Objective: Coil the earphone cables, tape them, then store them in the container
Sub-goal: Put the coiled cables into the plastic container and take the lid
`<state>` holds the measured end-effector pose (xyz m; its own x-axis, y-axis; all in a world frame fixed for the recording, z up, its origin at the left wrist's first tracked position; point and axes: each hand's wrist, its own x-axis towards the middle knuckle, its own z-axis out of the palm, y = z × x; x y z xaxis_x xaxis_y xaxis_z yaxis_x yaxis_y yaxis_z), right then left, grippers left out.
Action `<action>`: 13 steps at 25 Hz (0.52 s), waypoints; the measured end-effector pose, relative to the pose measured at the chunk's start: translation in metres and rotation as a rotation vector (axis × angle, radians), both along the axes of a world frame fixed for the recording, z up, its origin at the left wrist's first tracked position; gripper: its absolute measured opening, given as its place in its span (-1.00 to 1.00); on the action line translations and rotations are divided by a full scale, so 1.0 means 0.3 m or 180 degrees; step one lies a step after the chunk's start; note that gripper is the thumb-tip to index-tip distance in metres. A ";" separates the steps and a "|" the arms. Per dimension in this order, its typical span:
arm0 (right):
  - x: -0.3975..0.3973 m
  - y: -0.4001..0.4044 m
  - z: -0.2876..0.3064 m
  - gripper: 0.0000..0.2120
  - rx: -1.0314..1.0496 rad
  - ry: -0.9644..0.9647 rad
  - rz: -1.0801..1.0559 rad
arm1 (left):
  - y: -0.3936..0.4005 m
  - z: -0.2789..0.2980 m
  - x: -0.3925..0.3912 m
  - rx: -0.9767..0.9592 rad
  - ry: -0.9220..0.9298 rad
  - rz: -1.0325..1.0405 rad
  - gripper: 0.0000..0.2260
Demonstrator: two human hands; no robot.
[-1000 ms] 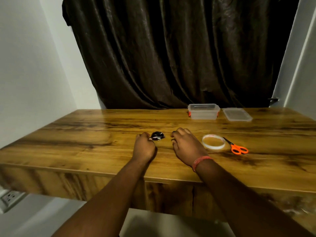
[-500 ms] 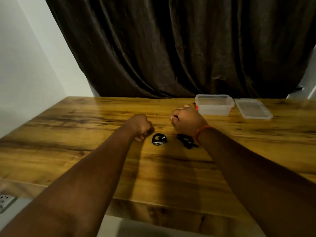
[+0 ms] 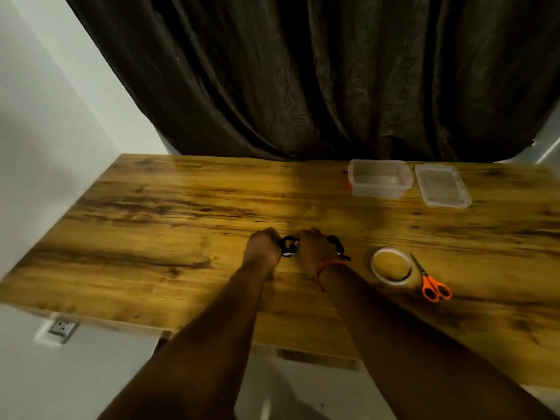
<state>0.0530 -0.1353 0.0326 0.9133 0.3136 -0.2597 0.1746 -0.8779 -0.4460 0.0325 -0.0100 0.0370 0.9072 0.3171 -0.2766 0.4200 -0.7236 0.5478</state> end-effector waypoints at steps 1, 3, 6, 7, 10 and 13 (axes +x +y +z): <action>-0.008 0.008 -0.009 -0.67 0.0036 0.0078 -0.0103 | -0.003 -0.012 -0.007 -0.0069 0.0001 0.0056 -0.84; -0.011 0.017 -0.027 -0.63 0.0081 0.0193 -0.0262 | -0.012 -0.031 -0.018 -0.0111 0.0051 0.0090 -0.83; -0.007 0.024 -0.049 -0.57 0.0243 0.0265 -0.0390 | -0.012 -0.054 -0.013 -0.0341 0.0132 0.0252 -0.78; -0.007 0.026 -0.053 -0.56 0.0313 0.0256 -0.0422 | -0.012 -0.058 -0.008 -0.0489 0.0133 0.0376 -0.77; -0.006 0.041 -0.059 -0.57 0.0727 0.0348 -0.0727 | -0.010 -0.054 0.006 -0.0939 0.0063 0.0712 -0.74; 0.026 0.052 -0.042 -0.63 0.1231 0.0369 -0.1179 | 0.001 -0.050 0.043 -0.1291 -0.0163 0.0740 -0.77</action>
